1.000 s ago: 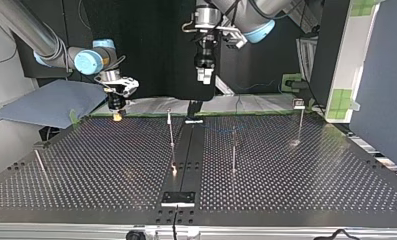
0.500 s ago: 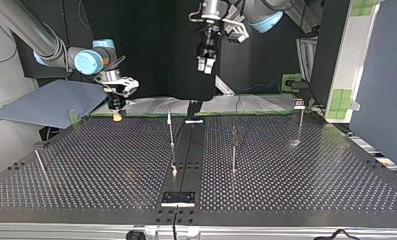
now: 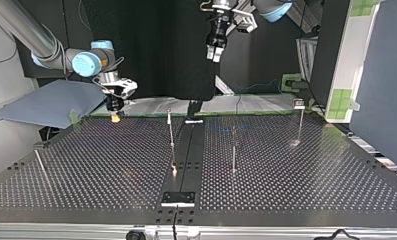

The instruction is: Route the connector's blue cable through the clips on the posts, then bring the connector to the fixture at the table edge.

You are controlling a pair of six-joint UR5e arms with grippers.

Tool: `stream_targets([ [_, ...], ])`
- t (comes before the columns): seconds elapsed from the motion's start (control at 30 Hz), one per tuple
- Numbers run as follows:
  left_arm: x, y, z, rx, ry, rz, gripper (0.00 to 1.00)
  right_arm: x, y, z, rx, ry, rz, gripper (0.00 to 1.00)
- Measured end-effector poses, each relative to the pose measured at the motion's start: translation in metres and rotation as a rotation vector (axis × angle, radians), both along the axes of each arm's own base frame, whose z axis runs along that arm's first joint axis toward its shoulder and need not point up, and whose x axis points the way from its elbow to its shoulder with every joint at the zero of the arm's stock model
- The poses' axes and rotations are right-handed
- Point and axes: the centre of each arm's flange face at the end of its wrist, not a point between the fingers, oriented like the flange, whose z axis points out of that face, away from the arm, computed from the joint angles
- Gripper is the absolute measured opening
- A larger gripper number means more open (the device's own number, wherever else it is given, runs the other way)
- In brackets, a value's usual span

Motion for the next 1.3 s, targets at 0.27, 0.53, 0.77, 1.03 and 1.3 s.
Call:
stream_targets([
  [0.27, -0.02, 0.019, -0.02, 0.068, 0.021, 0.001, 1.0, -0.013, -0.002, 0.03, 0.004, 0.005, -0.062, 0.02],
  [0.53, -0.035, 0.035, -0.034, 0.124, 0.014, 0.004, 1.0, -0.027, -0.003, 0.068, -0.017, -0.003, -0.129, 0.02],
  [0.77, -0.053, 0.053, -0.048, 0.162, 0.047, 0.006, 1.0, -0.036, -0.003, 0.099, -0.05, -0.019, -0.155, 0.02],
  [1.03, -0.062, 0.063, -0.056, 0.189, 0.073, 0.007, 1.0, -0.059, -0.009, 0.137, -0.093, -0.03, -0.233, 0.02],
  [1.3, -0.062, 0.065, -0.057, 0.22, 0.082, 0.011, 1.0, -0.083, -0.014, 0.185, -0.142, -0.009, -0.322, 0.02],
])
